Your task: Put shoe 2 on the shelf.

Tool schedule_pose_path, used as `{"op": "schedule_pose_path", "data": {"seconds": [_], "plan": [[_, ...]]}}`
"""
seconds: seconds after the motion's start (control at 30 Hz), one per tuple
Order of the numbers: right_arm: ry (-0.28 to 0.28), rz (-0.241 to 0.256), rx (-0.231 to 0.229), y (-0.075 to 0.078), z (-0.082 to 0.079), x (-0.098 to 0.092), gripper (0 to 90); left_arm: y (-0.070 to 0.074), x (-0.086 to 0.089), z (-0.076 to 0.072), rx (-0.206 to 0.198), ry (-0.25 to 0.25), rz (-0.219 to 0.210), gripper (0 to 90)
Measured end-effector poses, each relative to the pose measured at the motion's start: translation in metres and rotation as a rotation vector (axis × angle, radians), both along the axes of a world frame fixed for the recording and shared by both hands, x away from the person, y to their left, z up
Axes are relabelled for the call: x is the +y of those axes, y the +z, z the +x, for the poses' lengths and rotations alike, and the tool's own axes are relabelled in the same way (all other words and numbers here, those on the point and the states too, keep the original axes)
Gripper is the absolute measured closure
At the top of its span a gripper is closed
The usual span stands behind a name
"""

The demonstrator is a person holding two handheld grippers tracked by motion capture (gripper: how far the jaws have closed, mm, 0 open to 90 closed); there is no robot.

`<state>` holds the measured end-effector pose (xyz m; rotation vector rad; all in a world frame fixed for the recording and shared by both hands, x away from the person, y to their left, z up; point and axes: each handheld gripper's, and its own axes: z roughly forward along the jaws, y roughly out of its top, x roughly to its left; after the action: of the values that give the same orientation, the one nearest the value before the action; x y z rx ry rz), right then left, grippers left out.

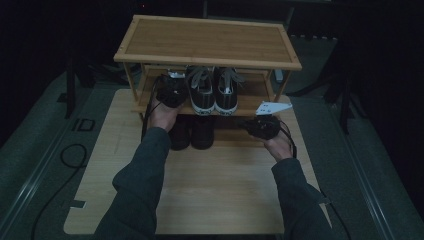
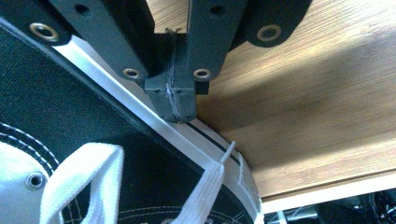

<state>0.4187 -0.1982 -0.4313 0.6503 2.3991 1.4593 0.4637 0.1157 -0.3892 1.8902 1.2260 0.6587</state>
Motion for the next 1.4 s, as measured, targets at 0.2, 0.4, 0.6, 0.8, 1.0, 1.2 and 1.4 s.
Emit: {"op": "schedule_pose_path", "data": {"seconds": [0.2,0.4,0.6,0.8,1.0,1.2,1.4], "plan": [[0.01,-0.005,0.006,-0.003,-0.001,0.003,90.0,-0.003,0.004,-0.001,0.003,-0.01,-0.009,87.9],[0.005,-0.005,0.008,-0.004,-0.002,-0.001,90.0,-0.005,0.005,-0.003,0.009,-0.024,-0.002,86.5],[0.007,-0.014,0.018,-0.01,-0.004,-0.001,90.0,-0.001,0.007,-0.008,-0.004,-0.043,0.004,85.6],[0.01,-0.019,0.023,-0.014,-0.005,-0.001,90.0,0.004,0.008,-0.015,-0.018,-0.057,0.013,84.8],[0.009,-0.02,0.027,-0.015,-0.006,-0.002,90.0,0.006,0.012,-0.023,-0.03,-0.085,0.042,83.9],[0.005,-0.023,0.036,-0.019,-0.006,-0.004,90.0,0.007,0.016,-0.028,-0.035,-0.112,0.056,82.8],[0.003,-0.024,0.038,-0.02,-0.006,-0.005,90.0,0.008,0.021,-0.03,-0.04,-0.101,0.061,83.0]]}}
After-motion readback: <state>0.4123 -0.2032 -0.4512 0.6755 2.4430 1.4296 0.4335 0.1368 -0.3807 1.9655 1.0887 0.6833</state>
